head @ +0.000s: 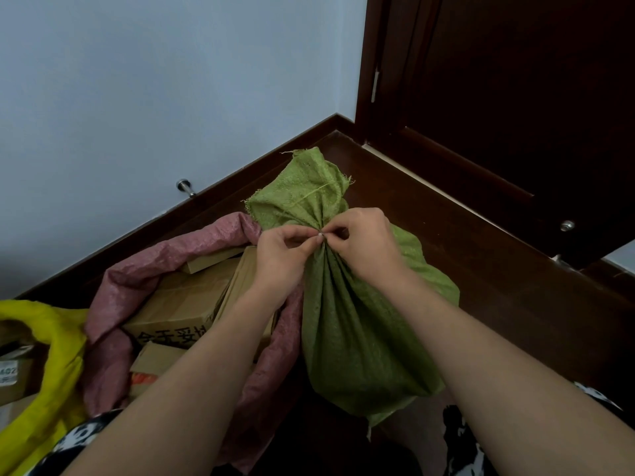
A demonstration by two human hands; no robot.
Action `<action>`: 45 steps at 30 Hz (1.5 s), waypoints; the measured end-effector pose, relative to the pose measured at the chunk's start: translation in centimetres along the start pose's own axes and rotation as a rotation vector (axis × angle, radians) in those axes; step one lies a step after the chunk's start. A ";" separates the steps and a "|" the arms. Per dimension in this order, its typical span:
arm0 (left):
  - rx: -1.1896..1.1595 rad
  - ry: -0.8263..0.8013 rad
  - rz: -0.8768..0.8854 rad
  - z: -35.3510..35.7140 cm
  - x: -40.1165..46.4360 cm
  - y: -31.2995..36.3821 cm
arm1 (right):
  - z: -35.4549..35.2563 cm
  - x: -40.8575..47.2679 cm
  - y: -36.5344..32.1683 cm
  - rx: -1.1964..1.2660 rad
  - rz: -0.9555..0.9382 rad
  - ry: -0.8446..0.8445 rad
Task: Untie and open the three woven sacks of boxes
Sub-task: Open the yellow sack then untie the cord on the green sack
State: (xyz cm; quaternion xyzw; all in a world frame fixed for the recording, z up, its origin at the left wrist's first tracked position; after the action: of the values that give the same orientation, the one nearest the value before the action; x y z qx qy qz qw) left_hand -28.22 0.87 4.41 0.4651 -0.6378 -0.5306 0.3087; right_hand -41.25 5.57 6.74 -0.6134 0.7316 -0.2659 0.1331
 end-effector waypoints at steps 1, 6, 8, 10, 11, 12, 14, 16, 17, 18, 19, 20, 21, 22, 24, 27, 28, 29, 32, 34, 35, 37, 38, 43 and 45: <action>0.002 -0.001 0.006 0.0 0.0 0.0 | 0.1 0.0 0.2 0.047 0.025 0.017; -0.006 0.001 0.008 0.1 0.1 0.1 | 0.5 0.1 0.8 0.268 0.160 0.061; -0.018 0.003 0.005 0.1 0.1 0.0 | 0.5 0.1 1.0 0.343 0.204 0.070; -0.027 0.009 0.003 0.1 0.1 0.0 | 0.7 0.1 1.3 0.428 0.246 0.072; -0.033 0.014 -0.001 0.1 0.1 -0.1 | 0.8 0.1 1.4 0.463 0.270 0.073; -0.043 0.019 -0.008 0.2 0.1 -0.1 | 0.9 0.1 1.5 0.492 0.292 0.077; -0.056 0.027 -0.019 0.2 0.1 -0.3 | 1.0 0.1 1.7 0.545 0.315 0.075; -0.053 0.035 -0.021 0.2 0.1 -0.3 | 0.8 0.1 1.5 0.481 0.274 0.052; -0.047 0.039 -0.020 0.2 0.1 -0.4 | 0.6 0.1 1.3 0.339 0.204 0.033; -0.034 0.041 -0.017 0.2 0.2 -0.3 | 0.4 0.0 0.9 0.150 0.109 0.014; -0.014 0.043 -0.015 0.3 0.2 -0.3 | 0.3 -0.1 0.4 -0.039 0.012 -0.002; 0.004 0.042 -0.016 0.3 0.2 -0.2 | 0.3 -0.1 0.0 -0.180 -0.063 -0.011; 0.013 0.040 -0.017 0.4 0.2 -0.2 | 0.3 -0.2 -0.2 -0.266 -0.106 -0.016; 0.014 0.037 -0.019 0.4 0.2 -0.2 | 0.4 -0.2 -0.4 -0.312 -0.132 -0.013; 0.004 0.031 -0.022 0.3 0.1 -0.2 | 0.5 -0.2 -0.6 -0.348 -0.167 -0.002; -0.006 0.034 -0.019 0.1 0.1 -0.2 | 0.4 -0.1 -0.6 -0.274 -0.185 0.011; -0.006 0.036 -0.014 0.1 0.1 -0.2 | 0.4 -0.1 -0.6 -0.225 -0.178 0.012; -0.007 0.036 -0.008 0.0 0.2 -0.3 | 0.4 -0.1 -0.5 -0.175 -0.167 0.018; -0.021 0.028 0.000 0.1 0.3 -0.4 | 0.6 0.0 0.0 -0.031 -0.110 0.057; -0.048 0.030 -0.005 0.1 0.3 -0.5 | 0.7 0.1 0.3 0.058 -0.047 0.087; -0.058 0.033 -0.008 0.2 0.3 -0.5 | 0.7 0.2 0.4 0.098 -0.018 0.098; -0.072 0.037 -0.009 0.2 0.2 -0.3 | 0.9 0.3 0.6 0.161 0.024 0.112; -0.077 0.037 -0.008 0.2 0.1 -0.3 | 0.9 0.3 0.7 0.188 0.043 0.114; -0.085 0.044 -0.018 0.2 0.0 -0.2 | 0.9 0.4 1.0 0.312 0.139 0.121; -0.092 0.051 -0.028 0.1 0.0 -0.3 | 1.0 0.5 1.2 0.354 0.183 0.120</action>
State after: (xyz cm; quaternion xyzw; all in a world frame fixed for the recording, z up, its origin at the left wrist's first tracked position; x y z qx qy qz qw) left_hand -28.28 0.90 4.09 0.4726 -0.5980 -0.5517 0.3387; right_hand -41.80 5.03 5.31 -0.4945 0.7328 -0.4133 0.2184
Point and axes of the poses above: each hand's wrist, its own x-axis towards the middle knuckle, its own z-axis out of the palm, y = z × x, the point moved 2 cm from there along x, towards the middle knuckle, and after that the axes turned 6 degrees about -y, right-handed, at the moved point
